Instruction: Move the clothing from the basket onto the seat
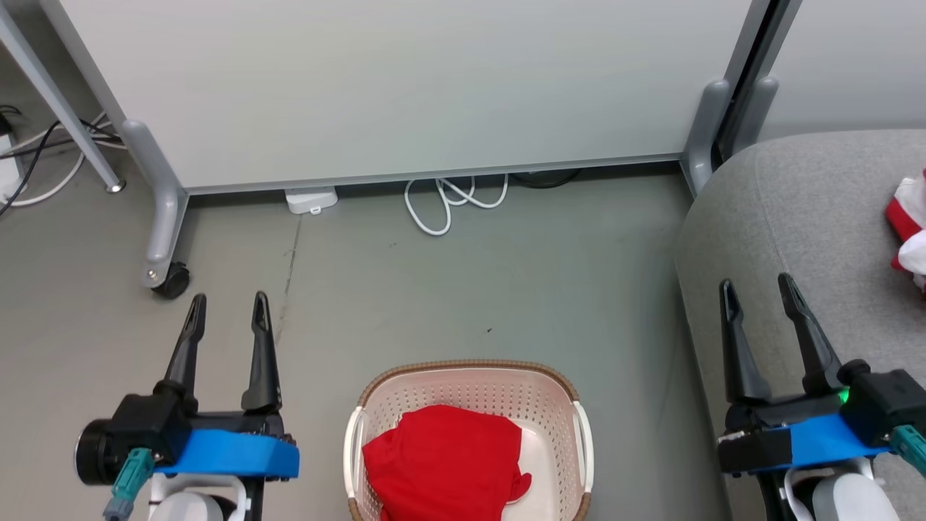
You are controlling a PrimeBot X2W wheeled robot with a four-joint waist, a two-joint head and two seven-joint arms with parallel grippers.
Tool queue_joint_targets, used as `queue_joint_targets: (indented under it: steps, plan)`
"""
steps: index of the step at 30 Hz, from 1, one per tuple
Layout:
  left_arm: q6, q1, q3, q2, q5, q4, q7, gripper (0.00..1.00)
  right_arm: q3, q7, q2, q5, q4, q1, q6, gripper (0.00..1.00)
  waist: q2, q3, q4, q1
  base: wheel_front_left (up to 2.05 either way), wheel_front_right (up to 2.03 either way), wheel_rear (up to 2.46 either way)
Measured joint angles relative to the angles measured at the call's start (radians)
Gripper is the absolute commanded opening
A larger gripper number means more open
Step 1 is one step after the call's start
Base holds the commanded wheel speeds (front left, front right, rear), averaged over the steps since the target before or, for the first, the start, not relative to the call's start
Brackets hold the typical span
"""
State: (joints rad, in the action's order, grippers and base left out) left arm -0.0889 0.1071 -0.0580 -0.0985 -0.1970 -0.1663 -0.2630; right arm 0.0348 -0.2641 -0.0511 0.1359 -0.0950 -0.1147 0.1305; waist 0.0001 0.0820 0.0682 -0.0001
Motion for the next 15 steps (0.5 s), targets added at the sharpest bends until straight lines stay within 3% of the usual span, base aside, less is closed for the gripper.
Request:
queue_joint_targets:
  steps: [15]
  plan:
    - [-0.026, -0.052, 0.047, 0.035, 0.033, -0.005, 0.0, 1.0, 0.007, 0.0, 0.0, 0.026, -0.023, 0.044, 0.0, 1.0, 0.0, -0.035, -0.007, 0.0001, 0.0, 0.0, 0.0]
